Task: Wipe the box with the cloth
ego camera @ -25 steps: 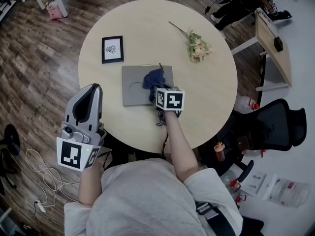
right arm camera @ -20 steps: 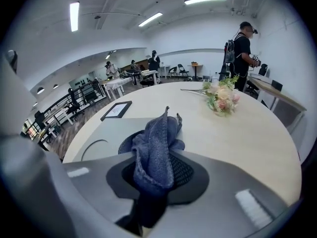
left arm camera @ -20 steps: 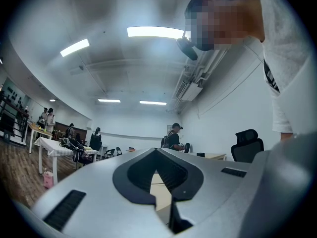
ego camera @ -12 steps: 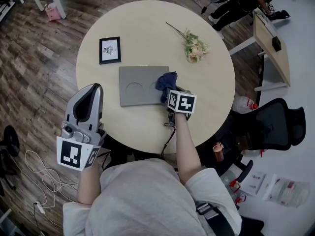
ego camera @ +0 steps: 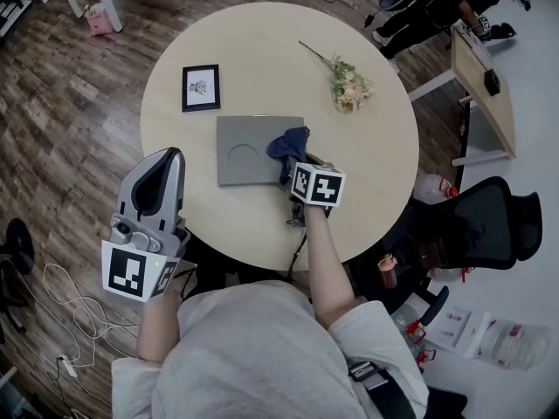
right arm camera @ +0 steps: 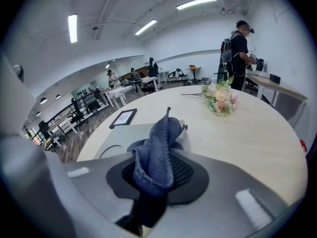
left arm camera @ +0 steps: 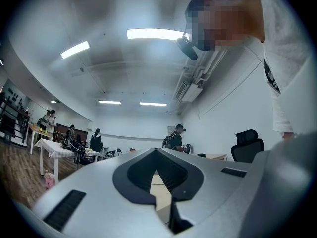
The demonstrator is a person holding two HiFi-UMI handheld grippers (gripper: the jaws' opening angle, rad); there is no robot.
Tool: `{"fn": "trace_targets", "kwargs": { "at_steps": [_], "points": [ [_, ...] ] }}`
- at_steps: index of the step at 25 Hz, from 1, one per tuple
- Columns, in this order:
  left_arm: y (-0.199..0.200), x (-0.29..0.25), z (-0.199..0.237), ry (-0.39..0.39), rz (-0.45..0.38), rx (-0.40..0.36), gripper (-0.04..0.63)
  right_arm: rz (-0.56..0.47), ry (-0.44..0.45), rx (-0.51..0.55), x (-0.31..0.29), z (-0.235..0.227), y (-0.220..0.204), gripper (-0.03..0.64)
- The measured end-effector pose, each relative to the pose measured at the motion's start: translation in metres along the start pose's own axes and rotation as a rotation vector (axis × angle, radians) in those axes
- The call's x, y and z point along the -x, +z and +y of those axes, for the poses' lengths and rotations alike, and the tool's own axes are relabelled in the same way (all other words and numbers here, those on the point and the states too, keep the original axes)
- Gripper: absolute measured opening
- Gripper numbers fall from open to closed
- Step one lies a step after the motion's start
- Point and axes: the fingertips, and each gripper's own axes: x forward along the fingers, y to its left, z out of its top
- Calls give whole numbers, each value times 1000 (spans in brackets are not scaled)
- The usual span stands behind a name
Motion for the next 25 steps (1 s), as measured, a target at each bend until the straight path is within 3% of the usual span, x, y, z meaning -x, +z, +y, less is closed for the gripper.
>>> {"fn": "trace_targets", "kwargs": {
  "at_steps": [7,13,18,25],
  "points": [
    [4,14,7,10,-6,0,6,12,201,36,-8,111,-19,87],
    [6,32,17,20,-5,2,6,79,269,122,-20,176,-50,87],
    [4,39,24,22,-2,9,6,101,250,164,-27,180,-62,87],
    [5,31,14,-7,-10,15,6,66,215,105,-19,143,-60,88]
  ]
}}
